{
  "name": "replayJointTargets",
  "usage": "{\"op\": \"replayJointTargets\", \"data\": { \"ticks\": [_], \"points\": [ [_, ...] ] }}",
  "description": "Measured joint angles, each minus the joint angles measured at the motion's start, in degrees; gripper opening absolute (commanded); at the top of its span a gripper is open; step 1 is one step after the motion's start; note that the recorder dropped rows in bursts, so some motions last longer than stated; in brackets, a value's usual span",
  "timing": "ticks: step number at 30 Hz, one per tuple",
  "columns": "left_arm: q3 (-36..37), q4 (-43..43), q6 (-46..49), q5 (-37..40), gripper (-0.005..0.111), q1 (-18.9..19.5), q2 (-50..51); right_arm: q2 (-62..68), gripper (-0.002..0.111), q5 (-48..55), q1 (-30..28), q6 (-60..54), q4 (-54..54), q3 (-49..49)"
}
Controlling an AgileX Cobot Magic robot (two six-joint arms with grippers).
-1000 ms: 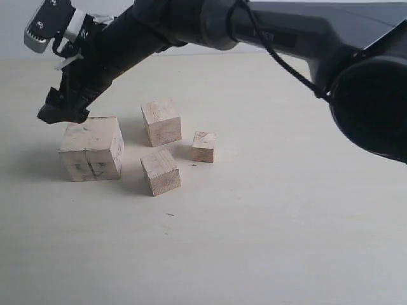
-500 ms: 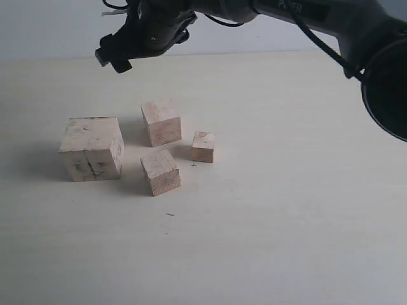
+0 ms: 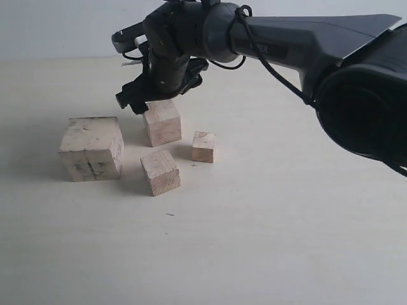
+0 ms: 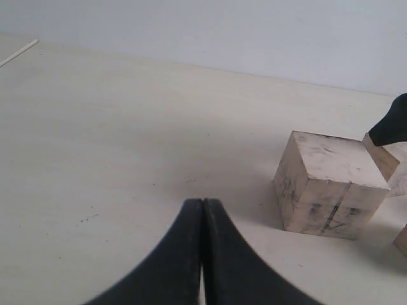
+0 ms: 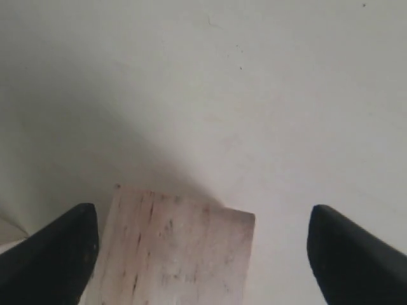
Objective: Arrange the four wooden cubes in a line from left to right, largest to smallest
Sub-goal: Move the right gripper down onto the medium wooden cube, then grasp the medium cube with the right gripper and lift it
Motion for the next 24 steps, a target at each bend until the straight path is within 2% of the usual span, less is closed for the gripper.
{"op": "replayJointTargets", "data": {
  "ticks": [12, 15, 18, 24],
  "points": [
    [0.0, 0.0, 0.0, 0.0, 0.0, 0.0, 0.0, 1.2, 0.083, 2.1, 0.0, 0.8, 1.7, 0.0],
    [0.0, 0.0, 0.0, 0.0, 0.0, 0.0, 0.0, 1.3, 0.078, 3.4, 0.0, 1.1, 1.9, 0.0],
    [0.0, 0.0, 0.0, 0.0, 0.0, 0.0, 0.0, 1.5, 0.062, 4.6, 0.0, 1.2, 2.9, 0.0],
    [0.0, 0.0, 0.0, 0.0, 0.0, 0.0, 0.0, 1.8, 0.009, 5.8, 0.0, 1.3, 4.4, 0.0]
  ]
}}
